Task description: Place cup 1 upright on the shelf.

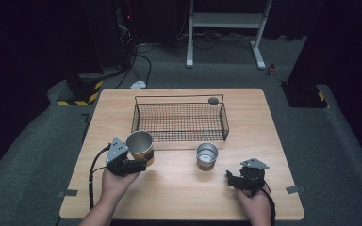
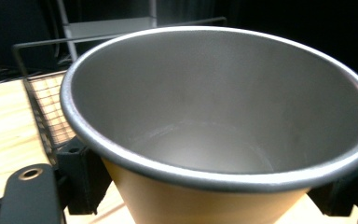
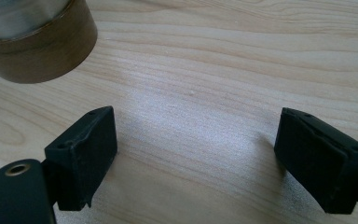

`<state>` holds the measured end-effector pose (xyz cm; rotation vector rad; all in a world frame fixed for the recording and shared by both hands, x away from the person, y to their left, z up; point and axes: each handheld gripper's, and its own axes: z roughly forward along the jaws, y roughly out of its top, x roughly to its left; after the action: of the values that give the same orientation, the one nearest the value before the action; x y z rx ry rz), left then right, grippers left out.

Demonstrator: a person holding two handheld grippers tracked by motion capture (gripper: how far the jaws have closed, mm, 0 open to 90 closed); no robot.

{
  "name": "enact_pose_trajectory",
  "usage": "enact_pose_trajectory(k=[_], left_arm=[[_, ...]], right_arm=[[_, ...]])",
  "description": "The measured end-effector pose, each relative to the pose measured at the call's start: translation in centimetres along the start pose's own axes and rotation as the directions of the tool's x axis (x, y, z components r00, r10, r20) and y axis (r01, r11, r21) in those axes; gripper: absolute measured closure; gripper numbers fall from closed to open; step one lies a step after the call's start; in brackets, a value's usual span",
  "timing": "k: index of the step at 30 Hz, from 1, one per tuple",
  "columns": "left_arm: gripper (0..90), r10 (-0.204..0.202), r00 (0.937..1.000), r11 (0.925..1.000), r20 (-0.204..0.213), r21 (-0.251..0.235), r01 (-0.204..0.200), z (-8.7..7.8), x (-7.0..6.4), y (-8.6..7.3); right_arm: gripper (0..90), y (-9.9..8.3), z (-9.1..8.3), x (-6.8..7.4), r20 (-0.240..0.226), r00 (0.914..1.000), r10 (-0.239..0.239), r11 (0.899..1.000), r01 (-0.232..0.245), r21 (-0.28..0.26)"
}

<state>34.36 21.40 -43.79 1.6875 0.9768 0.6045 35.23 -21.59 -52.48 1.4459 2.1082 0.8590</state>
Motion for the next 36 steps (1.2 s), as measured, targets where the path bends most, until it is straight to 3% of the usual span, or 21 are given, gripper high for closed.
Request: enact_pose_trajectory(k=[8,9,11,16,23,26,36], left_arm=[[16.4,-0.004,1.0000,1.0000,0.000,-0.009,0.004,0.6,0.6,1.1],[16.4,-0.025,0.9993,0.9996,0.028,-0.012,0.026,0.8,0.8,1.4],[16.4,-0.031,0.9988,0.9994,0.038,-0.014,0.032,0.9,0.8,1.7],[16.5,0.015,0.9996,0.9999,0.022,-0.007,-0.015,1.7,0.7,2.7],[16.5,0.020,0.9995,0.9997,0.024,0.016,-0.020,2.8,1.0,3.5],[16.5,0.021,0.9995,0.9998,0.025,-0.001,-0.021,3.1,1.1,3.6],[16.4,-0.021,0.9996,0.9997,0.017,0.011,0.020,4.6,2.0,4.8]], right_arm=[[12.9,0.0,0.0,0.0,-0.001,1.0000,0.000,1.000,0.000,0.000],[12.9,0.0,0.0,0.0,-0.001,1.0000,0.000,1.000,0.000,0.000],[12.9,0.0,0.0,0.0,-0.001,1.0000,-0.001,1.000,0.001,0.000],[12.9,0.0,0.0,0.0,-0.003,1.0000,-0.007,1.000,0.007,-0.002],[12.9,0.0,0.0,0.0,-0.005,0.9999,-0.009,1.000,0.009,-0.001],[12.9,0.0,0.0,0.0,-0.006,0.9999,-0.009,1.000,0.009,-0.001],[12.9,0.0,0.0,0.0,-0.010,0.9999,-0.013,1.000,0.013,-0.003]])
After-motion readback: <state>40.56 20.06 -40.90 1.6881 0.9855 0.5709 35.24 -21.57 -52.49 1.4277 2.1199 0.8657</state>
